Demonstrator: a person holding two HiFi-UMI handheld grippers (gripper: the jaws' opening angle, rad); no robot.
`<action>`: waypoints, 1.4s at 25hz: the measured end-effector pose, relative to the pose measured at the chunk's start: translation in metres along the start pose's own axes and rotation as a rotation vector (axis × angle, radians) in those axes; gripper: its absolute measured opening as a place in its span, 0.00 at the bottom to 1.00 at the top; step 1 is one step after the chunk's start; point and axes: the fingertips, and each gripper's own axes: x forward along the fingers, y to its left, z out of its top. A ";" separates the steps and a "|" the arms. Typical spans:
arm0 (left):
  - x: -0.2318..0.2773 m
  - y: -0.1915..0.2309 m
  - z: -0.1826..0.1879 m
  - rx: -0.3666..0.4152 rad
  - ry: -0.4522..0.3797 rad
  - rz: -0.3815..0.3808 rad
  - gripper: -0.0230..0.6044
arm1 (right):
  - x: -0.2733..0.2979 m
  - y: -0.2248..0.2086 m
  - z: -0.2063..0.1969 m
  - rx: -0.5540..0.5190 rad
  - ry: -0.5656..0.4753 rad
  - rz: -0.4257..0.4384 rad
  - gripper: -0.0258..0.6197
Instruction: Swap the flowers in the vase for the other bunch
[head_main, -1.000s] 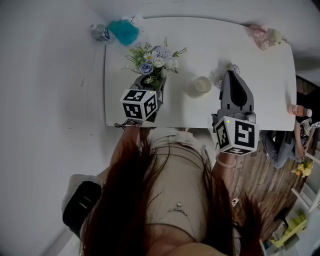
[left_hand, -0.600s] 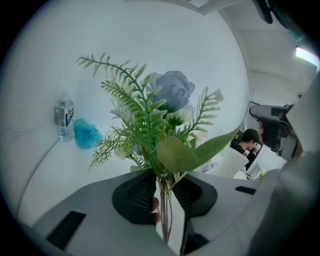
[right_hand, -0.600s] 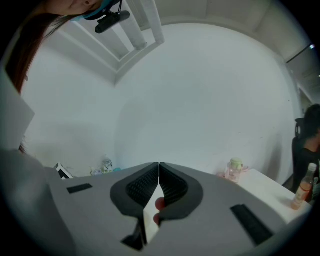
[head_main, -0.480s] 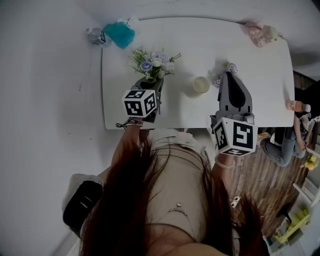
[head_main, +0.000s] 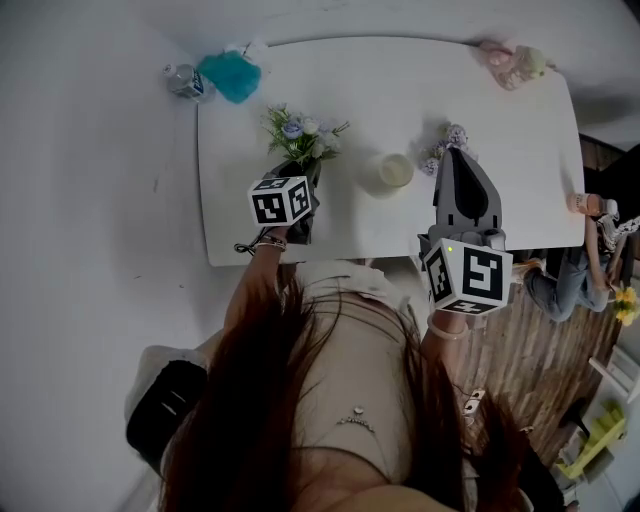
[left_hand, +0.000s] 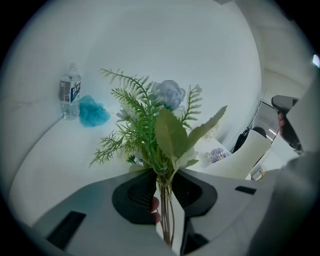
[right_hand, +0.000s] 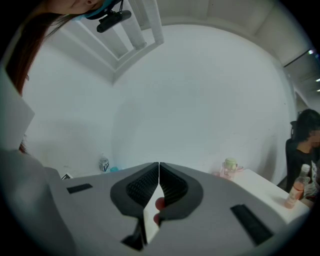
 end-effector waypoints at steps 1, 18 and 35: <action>0.002 0.002 -0.003 -0.004 0.005 0.005 0.18 | -0.001 0.000 0.000 -0.001 0.000 -0.002 0.08; 0.026 0.015 -0.024 -0.032 0.075 0.037 0.24 | -0.010 -0.006 0.002 -0.009 -0.005 -0.021 0.08; 0.028 0.002 -0.020 -0.019 0.083 -0.023 0.43 | -0.016 -0.001 0.003 -0.015 -0.021 -0.025 0.08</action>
